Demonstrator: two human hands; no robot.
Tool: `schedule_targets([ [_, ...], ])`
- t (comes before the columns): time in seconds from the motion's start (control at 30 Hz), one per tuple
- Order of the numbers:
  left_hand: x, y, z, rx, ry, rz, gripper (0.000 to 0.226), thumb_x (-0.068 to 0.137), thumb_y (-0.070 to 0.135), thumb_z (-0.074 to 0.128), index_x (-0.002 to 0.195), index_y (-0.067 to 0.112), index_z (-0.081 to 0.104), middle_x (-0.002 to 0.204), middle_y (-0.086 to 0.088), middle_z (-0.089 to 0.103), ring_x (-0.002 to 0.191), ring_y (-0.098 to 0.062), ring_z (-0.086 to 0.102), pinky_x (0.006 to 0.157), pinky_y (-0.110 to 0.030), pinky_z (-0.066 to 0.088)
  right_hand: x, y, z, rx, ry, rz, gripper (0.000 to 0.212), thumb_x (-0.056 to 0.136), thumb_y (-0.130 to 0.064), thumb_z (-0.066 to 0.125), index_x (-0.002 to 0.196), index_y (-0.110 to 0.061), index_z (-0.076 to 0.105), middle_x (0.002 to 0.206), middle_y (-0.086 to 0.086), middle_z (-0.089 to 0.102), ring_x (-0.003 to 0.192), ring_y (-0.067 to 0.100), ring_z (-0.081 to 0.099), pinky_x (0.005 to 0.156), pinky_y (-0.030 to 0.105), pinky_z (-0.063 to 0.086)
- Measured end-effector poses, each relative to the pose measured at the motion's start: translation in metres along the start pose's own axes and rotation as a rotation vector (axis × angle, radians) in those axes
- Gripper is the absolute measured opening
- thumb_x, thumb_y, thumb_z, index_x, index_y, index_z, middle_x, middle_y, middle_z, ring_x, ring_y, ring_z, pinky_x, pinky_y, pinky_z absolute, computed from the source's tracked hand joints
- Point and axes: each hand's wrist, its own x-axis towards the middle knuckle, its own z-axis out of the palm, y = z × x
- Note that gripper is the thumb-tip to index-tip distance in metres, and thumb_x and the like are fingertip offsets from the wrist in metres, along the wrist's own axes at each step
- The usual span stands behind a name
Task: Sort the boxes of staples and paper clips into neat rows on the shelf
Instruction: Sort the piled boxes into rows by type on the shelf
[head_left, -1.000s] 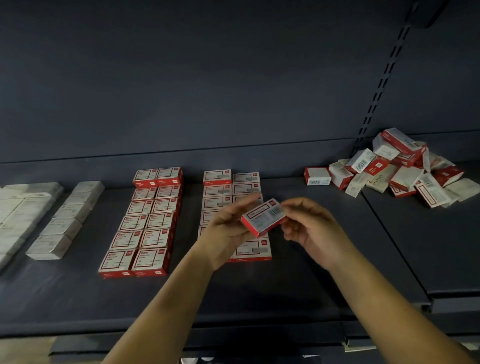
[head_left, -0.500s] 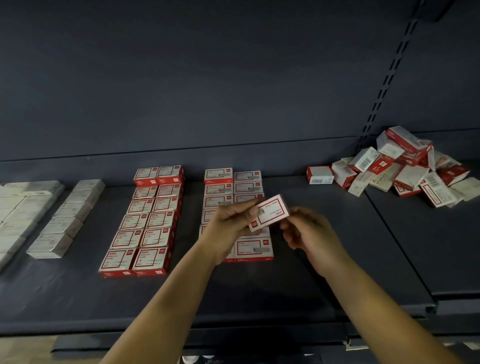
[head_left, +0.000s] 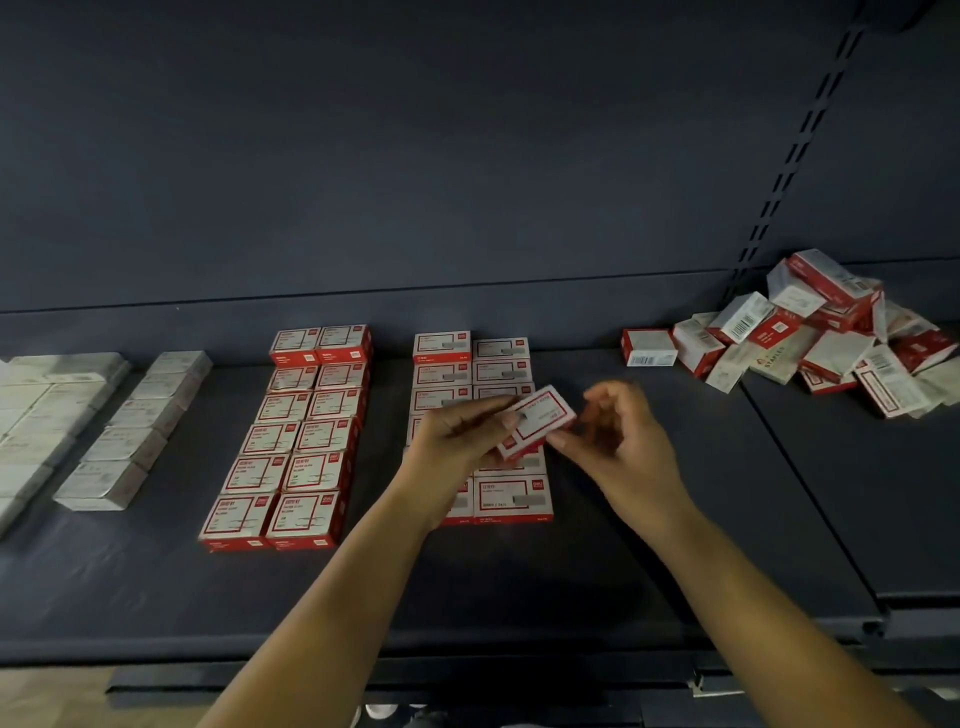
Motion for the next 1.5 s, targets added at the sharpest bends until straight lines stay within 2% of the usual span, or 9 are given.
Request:
schedule_targets([
  [0.13,-0.004,-0.002,0.008,-0.293,-0.042,-0.137,0.041,0.072,0.004,0.064,0.113,0.005,0.059,0.102,-0.013,0.067,0.094,-0.025,0.066,0.078,-0.033,0.056,-0.001,-0.004,0.009,0.016,0.059,-0.132,0.018,0.082,-0.006,0.066,0.082,-0.022,0.057,0.075,-0.01,0.059,0.071,-0.003,0.057,0.062,0.007,0.044],
  [0.33,-0.002,-0.004,0.009,-0.511,0.06,-0.185,0.05,0.076,0.001,0.062,0.122,-0.006,0.047,0.1,-0.018,0.064,0.087,-0.025,0.066,0.071,-0.03,0.055,-0.002,-0.005,0.01,0.004,-0.206,-0.25,0.042,0.081,-0.028,0.067,0.119,-0.035,0.051,0.112,-0.023,0.052,0.11,-0.004,0.047,0.087,0.006,0.039],
  [0.53,-0.002,-0.006,0.006,-0.439,0.052,-0.155,0.049,0.073,0.007,0.066,0.118,-0.003,0.052,0.099,-0.013,0.067,0.09,-0.022,0.067,0.074,-0.028,0.055,0.012,0.006,0.016,-0.451,0.032,-0.603,0.06,0.064,-0.032,0.073,0.117,-0.017,0.048,0.109,-0.004,0.041,0.097,0.015,0.039,0.081,0.03,0.035],
  [0.67,-0.002,-0.01,-0.008,-0.093,0.045,-0.068,0.049,0.069,0.022,0.079,0.108,0.003,0.057,0.099,-0.007,0.069,0.095,-0.022,0.066,0.082,-0.033,0.054,0.016,0.02,0.019,-0.457,0.025,-0.588,0.055,0.069,-0.038,0.066,0.116,-0.013,0.053,0.104,-0.003,0.041,0.095,0.015,0.039,0.078,0.032,0.037],
  [0.8,0.003,-0.014,-0.029,0.339,0.21,0.108,0.023,0.079,0.031,0.064,0.091,0.012,0.063,0.087,0.003,0.068,0.08,-0.009,0.066,0.069,-0.026,0.052,0.013,0.045,0.028,-0.504,-0.087,-0.451,0.057,0.074,-0.041,0.058,0.123,-0.013,0.054,0.102,-0.003,0.04,0.09,0.013,0.035,0.078,0.037,0.043],
  [0.9,0.013,-0.019,-0.043,0.766,0.403,0.204,0.007,0.089,0.02,0.059,0.095,0.02,0.062,0.101,0.006,0.063,0.098,-0.011,0.058,0.081,-0.022,0.044,0.016,0.049,0.034,-0.474,-0.119,-0.345,0.048,0.078,-0.029,0.064,0.123,-0.012,0.06,0.103,-0.001,0.047,0.092,0.015,0.037,0.081,0.04,0.044],
  [0.97,0.023,-0.023,-0.048,0.941,0.418,0.217,0.026,0.09,0.018,0.058,0.115,0.019,0.059,0.122,0.002,0.055,0.118,-0.016,0.046,0.094,-0.024,0.035,0.023,0.047,0.039,-0.465,-0.079,-0.294,0.045,0.075,-0.013,0.074,0.119,-0.014,0.063,0.1,0.006,0.055,0.09,0.022,0.041,0.079,0.039,0.045],
  [1.23,0.046,-0.032,-0.057,1.026,0.194,-0.089,0.051,0.095,0.045,0.043,0.142,0.041,0.026,0.157,0.004,0.0,0.143,-0.028,0.003,0.113,-0.054,0.016,0.086,0.04,0.056,-0.404,-0.038,-0.005,0.036,0.089,-0.018,0.059,0.124,-0.025,0.058,0.115,-0.003,0.052,0.111,0.018,0.039,0.086,0.022,0.03],
  [1.5,0.063,-0.031,-0.06,1.1,0.187,-0.108,0.055,0.093,0.053,0.039,0.143,0.043,0.019,0.155,0.003,0.009,0.142,-0.029,0.012,0.11,-0.055,0.023,0.131,0.037,0.072,-0.332,-0.013,0.081,0.029,0.085,-0.013,0.063,0.113,-0.022,0.065,0.115,-0.002,0.058,0.104,0.014,0.055,0.089,0.033,0.05],
])
